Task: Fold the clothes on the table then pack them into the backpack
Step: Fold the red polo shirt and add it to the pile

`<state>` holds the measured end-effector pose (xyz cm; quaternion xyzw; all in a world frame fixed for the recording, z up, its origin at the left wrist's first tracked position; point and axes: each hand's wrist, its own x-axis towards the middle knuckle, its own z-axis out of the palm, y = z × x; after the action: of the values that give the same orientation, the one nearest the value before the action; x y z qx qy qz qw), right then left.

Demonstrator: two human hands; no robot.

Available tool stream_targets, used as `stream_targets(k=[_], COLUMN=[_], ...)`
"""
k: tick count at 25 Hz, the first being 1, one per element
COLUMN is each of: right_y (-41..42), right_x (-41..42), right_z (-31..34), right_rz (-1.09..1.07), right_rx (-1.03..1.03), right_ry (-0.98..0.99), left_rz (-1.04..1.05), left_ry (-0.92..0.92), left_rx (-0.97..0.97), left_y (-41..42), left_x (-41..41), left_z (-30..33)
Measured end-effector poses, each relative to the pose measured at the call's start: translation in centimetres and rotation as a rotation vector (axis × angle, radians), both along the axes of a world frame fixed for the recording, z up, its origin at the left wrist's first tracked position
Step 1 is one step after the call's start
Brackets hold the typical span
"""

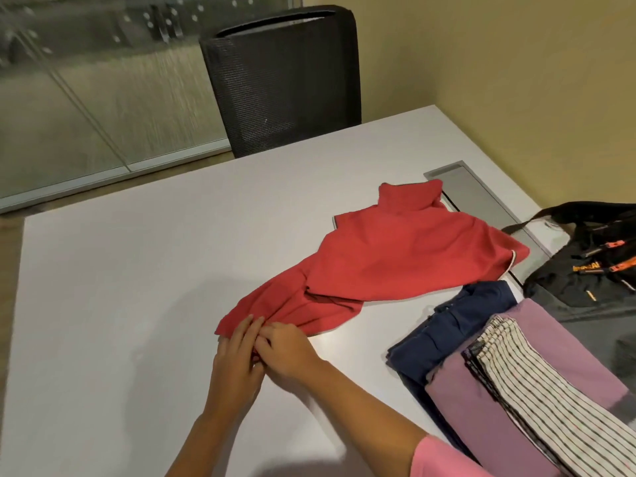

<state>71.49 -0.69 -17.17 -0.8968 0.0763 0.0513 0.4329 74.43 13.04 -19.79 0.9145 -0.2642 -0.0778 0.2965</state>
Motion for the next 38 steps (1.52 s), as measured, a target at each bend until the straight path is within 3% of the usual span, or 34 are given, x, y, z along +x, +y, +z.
stream_targets(k=[5, 8, 11, 12, 14, 17, 19, 22, 25, 28, 33, 38], right_y=[0.7, -1.9, -6.4, -8.0, -10.8, -12.8, -12.4, -10.7, -8.8, -6.2, -2.5, -1.3], right_x=[-1.7, -1.6, -1.9, -2.2, -2.7, -3.8, -4.6, -5.3, -6.0, -7.0, -9.0, -10.2], right_z=[0.8, 1.2, 1.9, 2.2, 2.7, 2.2, 1.9, 2.0, 2.6, 2.3, 2.1, 3.1], right_rz=[0.107, -0.109, -0.37, -0.427, -0.454, -0.33, -0.21, -0.106, 0.017, 0.175, 0.34, 0.396], right_rx=[0.057, -0.078, -0.356, -0.447, -0.537, -0.467, -0.381, -0.36, -0.347, -0.329, -0.235, -0.134], right_ry=[0.129, 0.047, -0.109, -0.104, 0.094, 0.438, 0.514, 0.507, 0.493, 0.473, 0.379, 0.332], left_rz=[0.031, 0.062, 0.156, 0.168, 0.197, 0.268, 0.34, 0.461, 0.505, 0.414, 0.115, 0.23], left_ry=[-0.015, -0.008, 0.026, 0.028, 0.037, 0.062, 0.058, 0.026, -0.065, -0.105, 0.159, 0.277], left_rx=[0.023, 0.046, 0.078, 0.095, 0.124, 0.182, 0.26, 0.368, 0.309, 0.23, 0.317, 0.369], left_y=[3.9, 5.1, 6.0, 6.5, 7.7, 9.5, 10.2, 10.1, 8.5, 5.5, 2.7, 5.4], left_x=[-0.6, -1.3, -2.5, -2.9, -3.3, -3.7, -3.9, -3.7, -3.4, -3.6, -4.7, -6.9], left_z=[0.9, 1.2, 1.7, 1.8, 2.0, 2.5, 3.1, 4.4, 5.5, 5.9, 4.6, 2.5])
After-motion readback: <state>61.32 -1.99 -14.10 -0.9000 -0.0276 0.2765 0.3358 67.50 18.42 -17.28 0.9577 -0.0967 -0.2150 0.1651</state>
